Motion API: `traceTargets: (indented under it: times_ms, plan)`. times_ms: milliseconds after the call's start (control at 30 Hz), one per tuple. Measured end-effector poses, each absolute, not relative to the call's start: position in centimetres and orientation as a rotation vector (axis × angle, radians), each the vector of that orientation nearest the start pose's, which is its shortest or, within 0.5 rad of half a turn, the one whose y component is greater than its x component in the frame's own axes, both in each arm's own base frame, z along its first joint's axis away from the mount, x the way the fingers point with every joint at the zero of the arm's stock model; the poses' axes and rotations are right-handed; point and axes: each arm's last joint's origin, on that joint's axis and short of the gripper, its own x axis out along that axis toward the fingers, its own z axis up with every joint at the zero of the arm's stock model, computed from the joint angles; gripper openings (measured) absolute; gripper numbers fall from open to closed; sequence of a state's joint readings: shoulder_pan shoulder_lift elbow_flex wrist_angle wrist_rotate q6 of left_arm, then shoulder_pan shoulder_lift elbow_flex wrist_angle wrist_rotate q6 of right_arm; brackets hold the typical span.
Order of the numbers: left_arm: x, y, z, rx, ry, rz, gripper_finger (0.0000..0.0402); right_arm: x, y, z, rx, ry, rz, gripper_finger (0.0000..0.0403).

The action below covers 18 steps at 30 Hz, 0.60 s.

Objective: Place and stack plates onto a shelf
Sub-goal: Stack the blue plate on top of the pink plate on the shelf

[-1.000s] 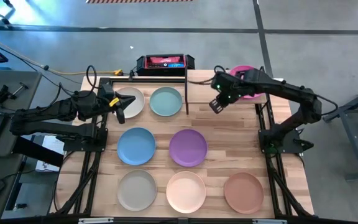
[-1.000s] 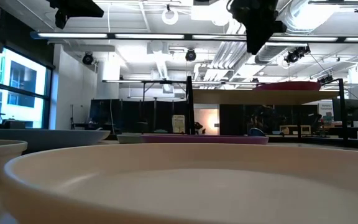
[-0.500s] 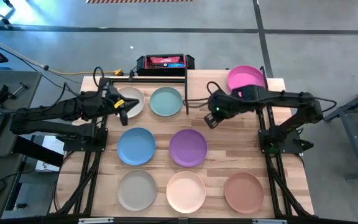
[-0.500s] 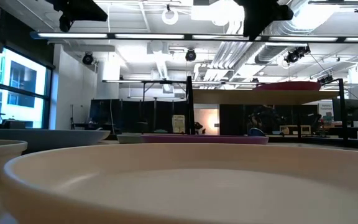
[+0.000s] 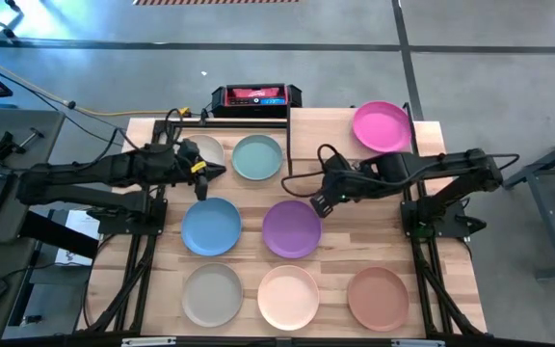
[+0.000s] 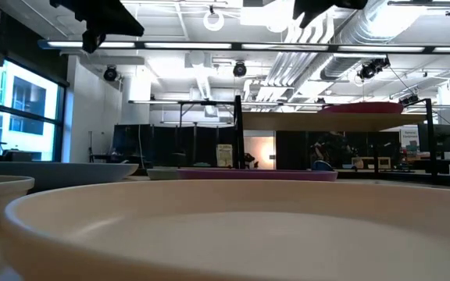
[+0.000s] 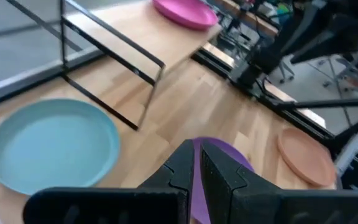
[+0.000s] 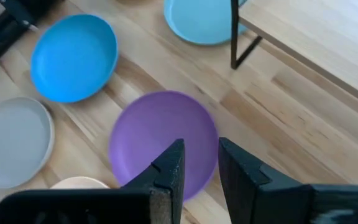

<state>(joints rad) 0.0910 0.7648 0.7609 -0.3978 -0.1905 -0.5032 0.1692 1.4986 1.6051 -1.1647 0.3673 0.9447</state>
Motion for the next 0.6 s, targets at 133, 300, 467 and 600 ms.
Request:
traceTargets:
  times_ms: [133,300,467,600]
  plan:
    - [16.9,1.9,30.3,-0.493,0.376,0.31,0.0017,28.3,4.1,37.1,0.574,0.821,-0.62,0.0075]
    - [18.0,1.8,29.5,-0.5,0.434,0.29,0.0017,28.3,4.2,37.1,0.571,0.822,-0.616,0.0075]
    - [19.4,2.1,28.4,-0.419,0.487,0.324,0.0017,28.3,4.2,37.1,0.569,0.821,-0.618,0.0075]
    - [20.7,2.4,27.4,-0.437,0.519,0.353,0.0017,28.3,4.2,37.1,0.562,0.813,-0.628,0.0075]
